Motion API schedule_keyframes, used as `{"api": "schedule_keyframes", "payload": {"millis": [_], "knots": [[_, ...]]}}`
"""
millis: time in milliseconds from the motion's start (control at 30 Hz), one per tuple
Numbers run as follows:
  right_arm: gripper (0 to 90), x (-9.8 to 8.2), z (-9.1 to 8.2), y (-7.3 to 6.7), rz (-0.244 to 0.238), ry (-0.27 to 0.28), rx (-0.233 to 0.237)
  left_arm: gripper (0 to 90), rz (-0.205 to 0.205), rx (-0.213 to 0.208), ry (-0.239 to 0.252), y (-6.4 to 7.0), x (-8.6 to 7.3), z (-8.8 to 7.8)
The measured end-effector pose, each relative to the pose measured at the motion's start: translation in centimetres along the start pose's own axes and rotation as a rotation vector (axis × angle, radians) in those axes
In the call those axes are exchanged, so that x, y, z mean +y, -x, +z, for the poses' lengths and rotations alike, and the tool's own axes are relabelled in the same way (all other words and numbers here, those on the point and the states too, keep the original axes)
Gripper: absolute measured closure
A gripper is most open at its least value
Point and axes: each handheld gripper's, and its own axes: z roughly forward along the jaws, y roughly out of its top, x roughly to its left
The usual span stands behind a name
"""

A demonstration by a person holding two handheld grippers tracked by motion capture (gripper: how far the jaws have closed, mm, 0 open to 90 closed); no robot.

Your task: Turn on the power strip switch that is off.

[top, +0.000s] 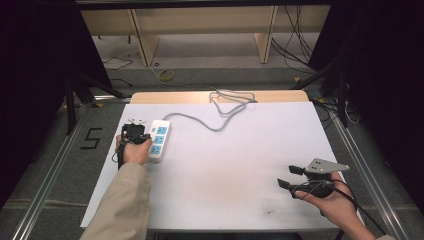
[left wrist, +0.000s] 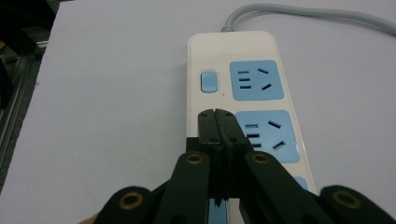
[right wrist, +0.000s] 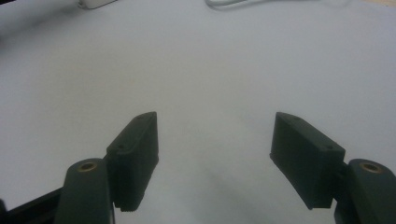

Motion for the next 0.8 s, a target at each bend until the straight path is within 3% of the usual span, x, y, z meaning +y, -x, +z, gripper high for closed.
{"api": "schedule_keyframes", "payload": {"millis": [633, 800], "knots": [[32.4, -0.05, 0.06, 0.01, 0.000, -0.009, 0.003, 90.0, -0.002, 0.004, -0.013, 0.05, 0.13, 0.76], [32.4, -0.06, 0.11, 0.00, -0.002, -0.009, 0.006, 90.0, 0.024, 0.015, -0.023, 0.20, 0.28, 0.85]]}}
